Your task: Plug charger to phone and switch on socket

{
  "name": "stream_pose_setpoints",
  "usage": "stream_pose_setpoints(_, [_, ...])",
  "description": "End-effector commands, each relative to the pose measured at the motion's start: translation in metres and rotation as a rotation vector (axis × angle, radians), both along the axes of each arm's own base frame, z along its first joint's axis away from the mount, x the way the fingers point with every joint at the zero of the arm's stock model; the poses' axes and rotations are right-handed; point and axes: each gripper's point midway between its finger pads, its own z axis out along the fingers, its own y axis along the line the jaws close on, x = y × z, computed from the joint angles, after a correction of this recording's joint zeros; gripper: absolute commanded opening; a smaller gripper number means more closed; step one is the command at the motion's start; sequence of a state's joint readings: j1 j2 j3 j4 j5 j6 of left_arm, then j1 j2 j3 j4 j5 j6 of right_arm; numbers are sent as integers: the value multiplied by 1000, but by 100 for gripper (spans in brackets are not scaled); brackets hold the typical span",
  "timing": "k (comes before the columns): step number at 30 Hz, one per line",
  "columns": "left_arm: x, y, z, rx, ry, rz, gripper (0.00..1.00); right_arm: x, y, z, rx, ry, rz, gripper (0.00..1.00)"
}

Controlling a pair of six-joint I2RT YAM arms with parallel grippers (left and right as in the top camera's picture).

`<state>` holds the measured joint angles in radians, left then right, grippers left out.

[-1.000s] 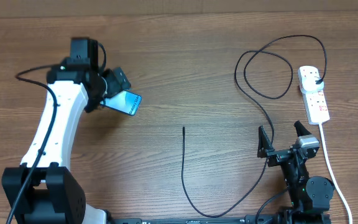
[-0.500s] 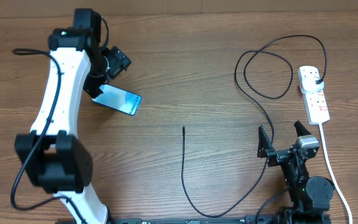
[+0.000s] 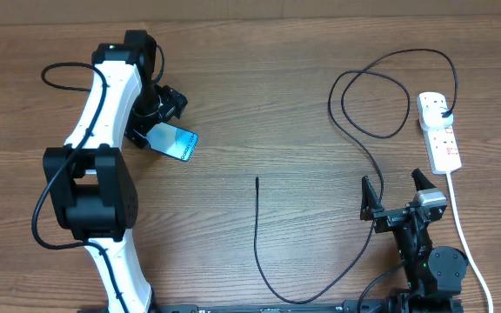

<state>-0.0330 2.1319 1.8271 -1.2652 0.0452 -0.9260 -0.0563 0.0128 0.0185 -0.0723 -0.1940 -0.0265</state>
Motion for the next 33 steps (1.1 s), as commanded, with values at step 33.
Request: stream_pose_setpoints(33, [10,5,-39,56,40,143,100,0,0,-2,-5,-2,-2,100])
